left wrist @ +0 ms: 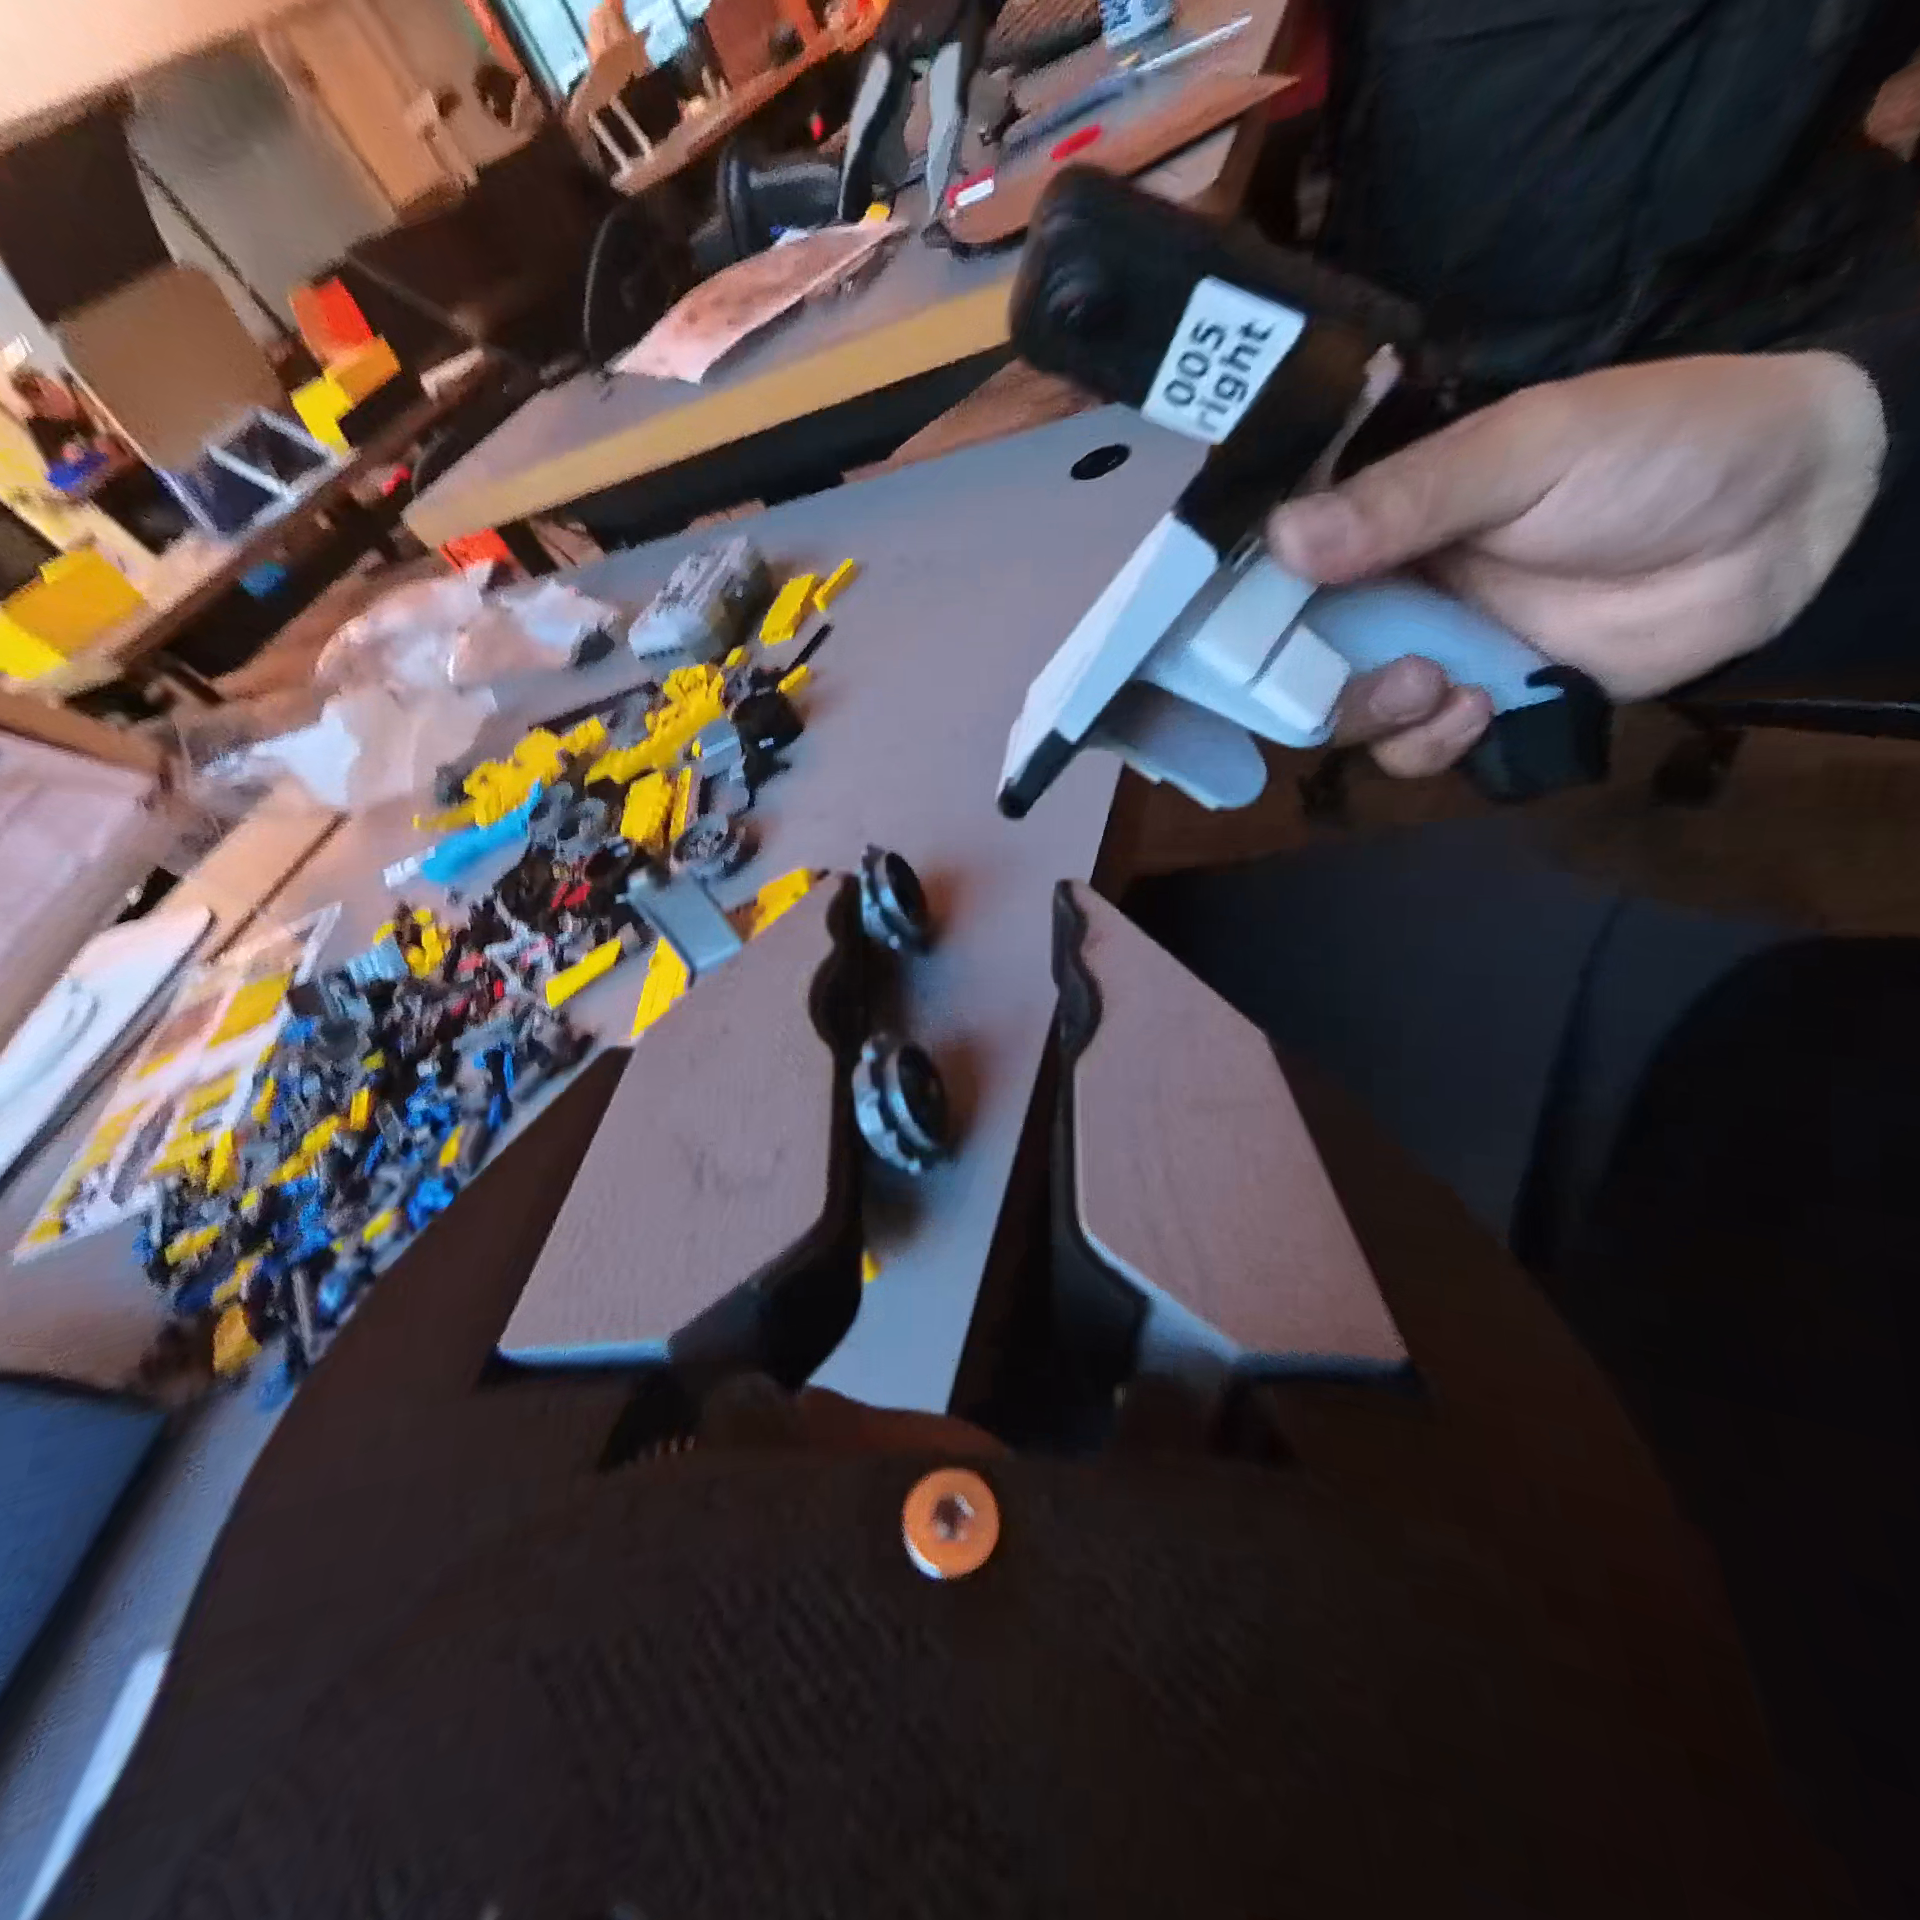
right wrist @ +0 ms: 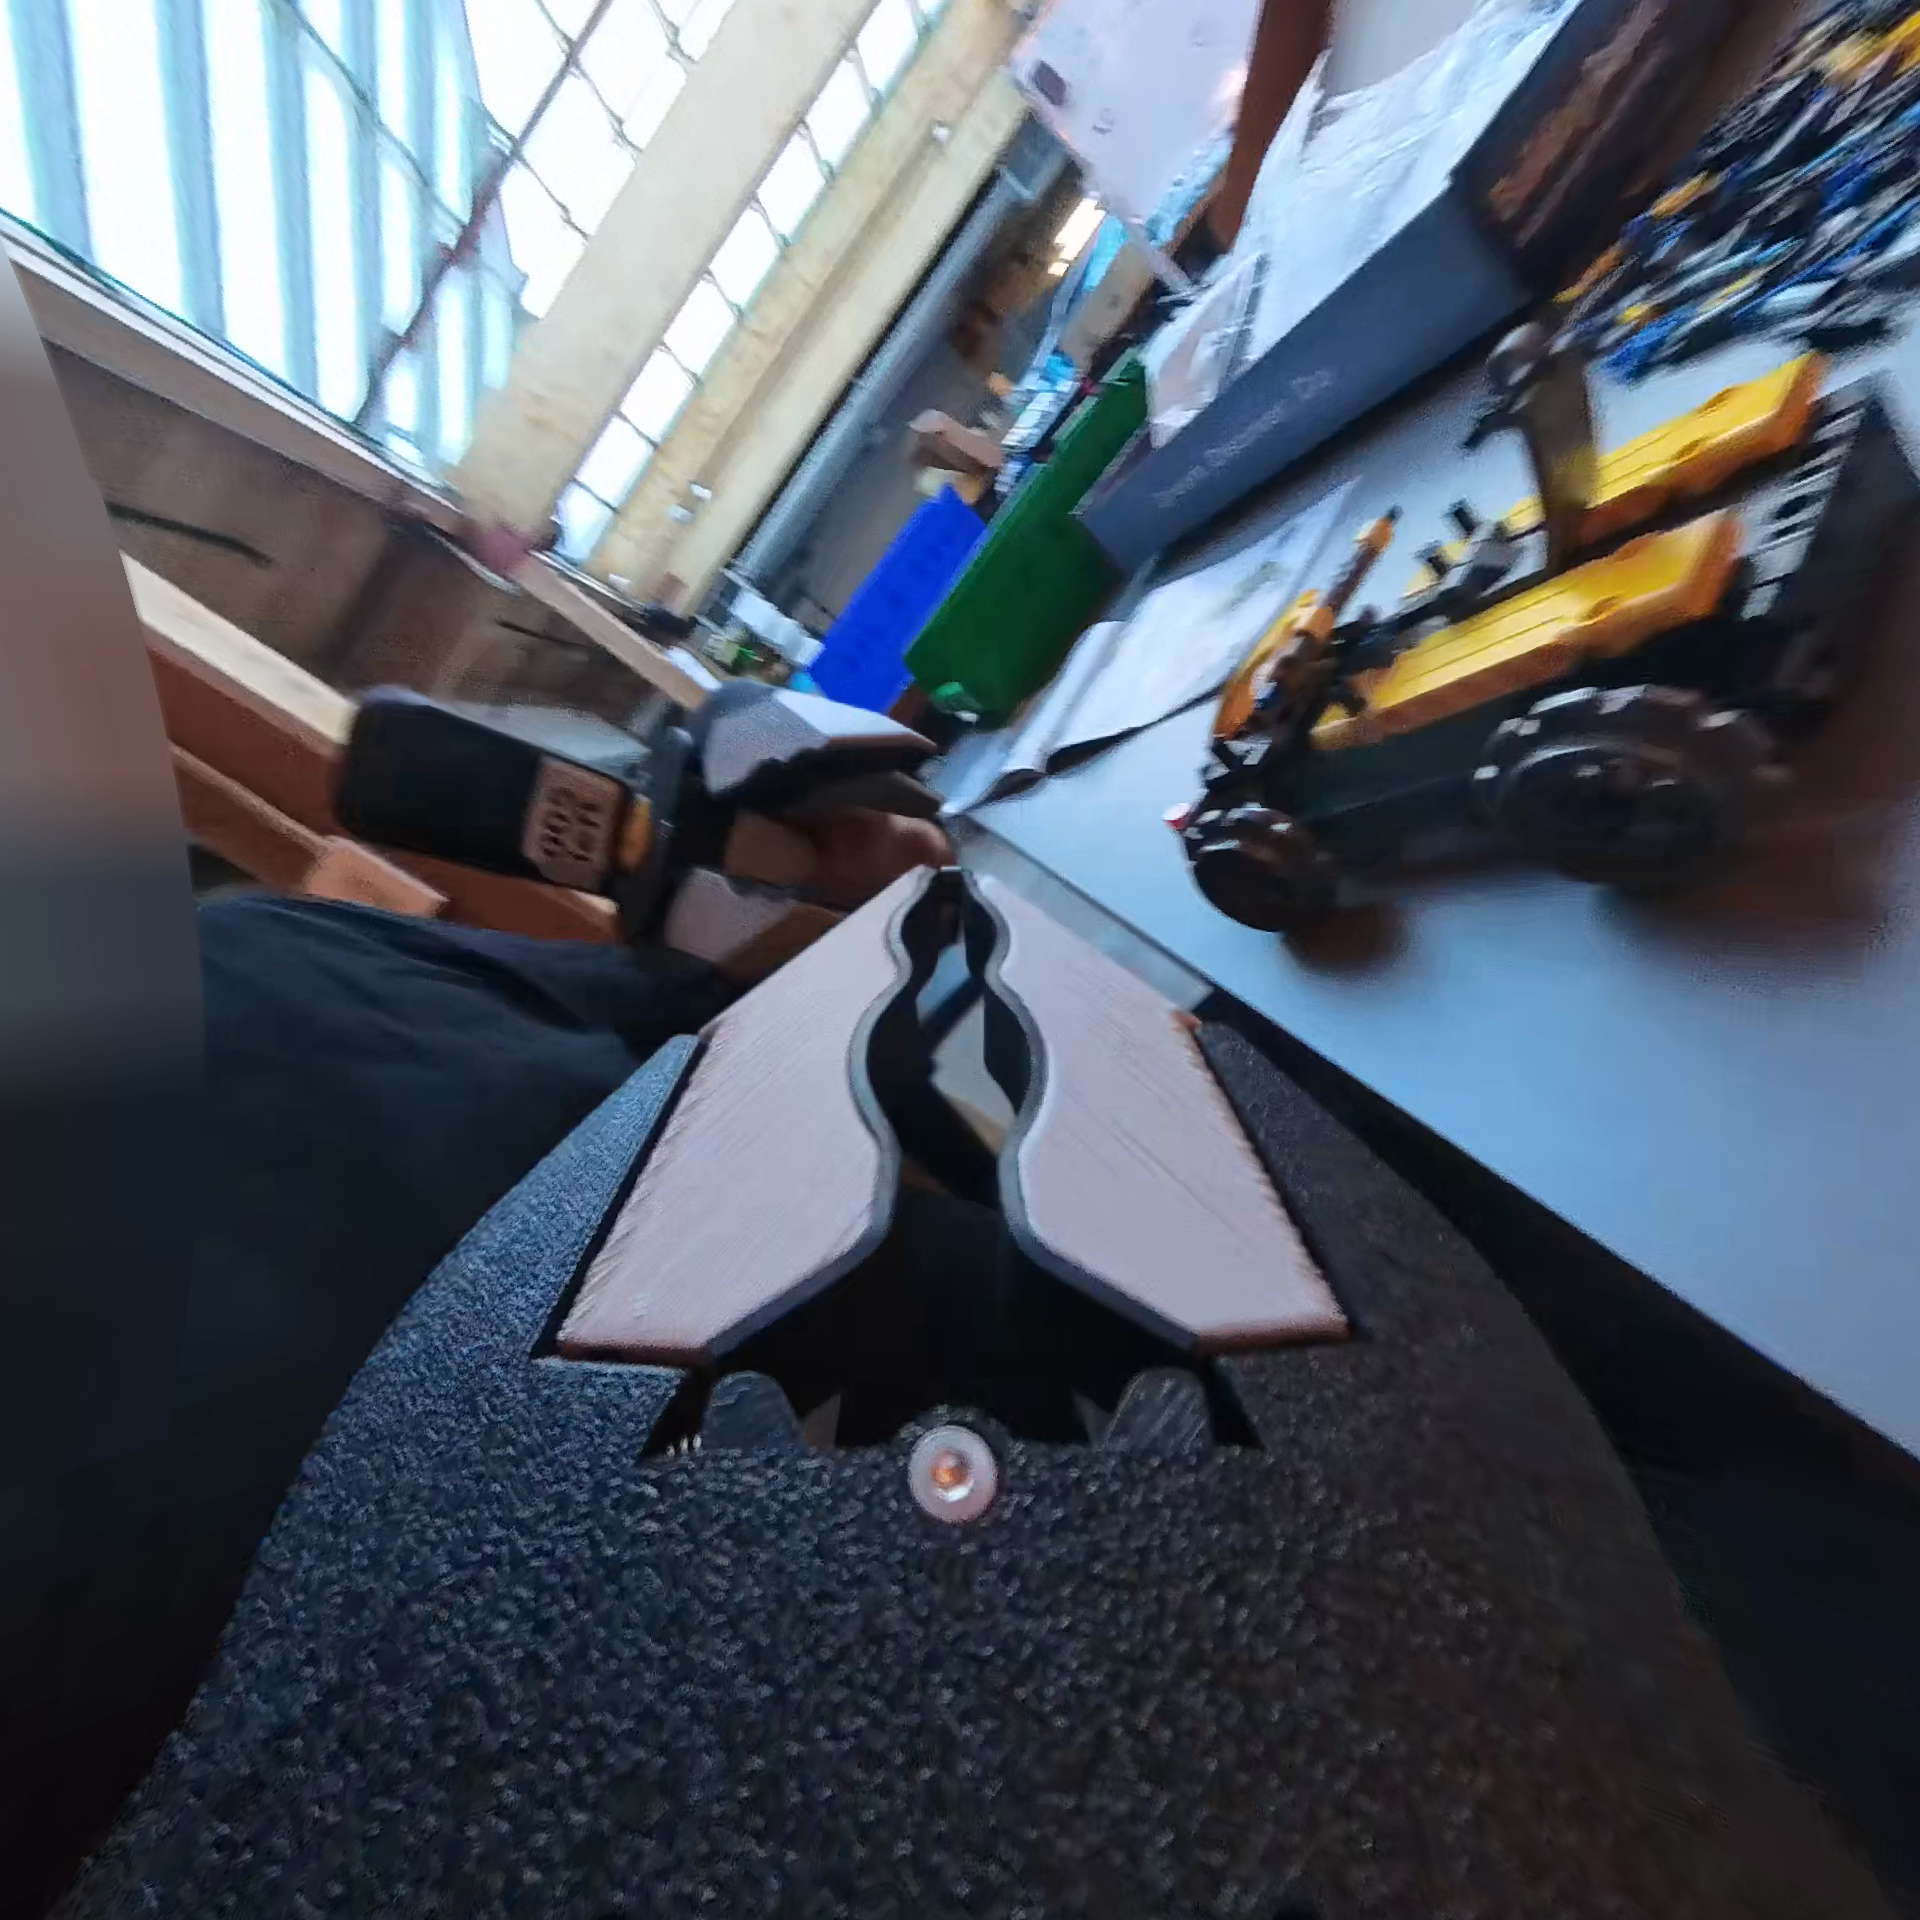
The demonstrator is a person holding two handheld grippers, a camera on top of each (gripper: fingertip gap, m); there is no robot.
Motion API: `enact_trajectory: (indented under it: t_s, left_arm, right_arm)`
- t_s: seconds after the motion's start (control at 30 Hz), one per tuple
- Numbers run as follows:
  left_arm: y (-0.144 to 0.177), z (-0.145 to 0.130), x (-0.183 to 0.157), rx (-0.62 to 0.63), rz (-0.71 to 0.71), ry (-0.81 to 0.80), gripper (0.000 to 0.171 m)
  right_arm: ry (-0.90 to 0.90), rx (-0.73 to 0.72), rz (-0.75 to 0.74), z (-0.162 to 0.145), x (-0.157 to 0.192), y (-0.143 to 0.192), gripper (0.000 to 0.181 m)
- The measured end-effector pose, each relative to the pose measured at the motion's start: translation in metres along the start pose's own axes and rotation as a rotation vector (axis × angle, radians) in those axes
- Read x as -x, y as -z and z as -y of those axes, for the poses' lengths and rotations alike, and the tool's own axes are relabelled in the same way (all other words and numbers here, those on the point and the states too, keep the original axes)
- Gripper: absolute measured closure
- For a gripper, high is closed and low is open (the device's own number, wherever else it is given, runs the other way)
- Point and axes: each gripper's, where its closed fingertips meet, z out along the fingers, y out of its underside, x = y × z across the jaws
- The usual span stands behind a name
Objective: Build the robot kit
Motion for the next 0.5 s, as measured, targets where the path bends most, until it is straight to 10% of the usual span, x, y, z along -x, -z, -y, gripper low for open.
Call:
enact_trajectory:
  t_s: [0.5]
  left_arm:
    - [-0.010,0.007,-0.010,-0.086,-0.033,-0.221,0.169]
  right_arm:
    - [-0.218,0.004,0.193,-0.004,0.018,-0.013,0.177]
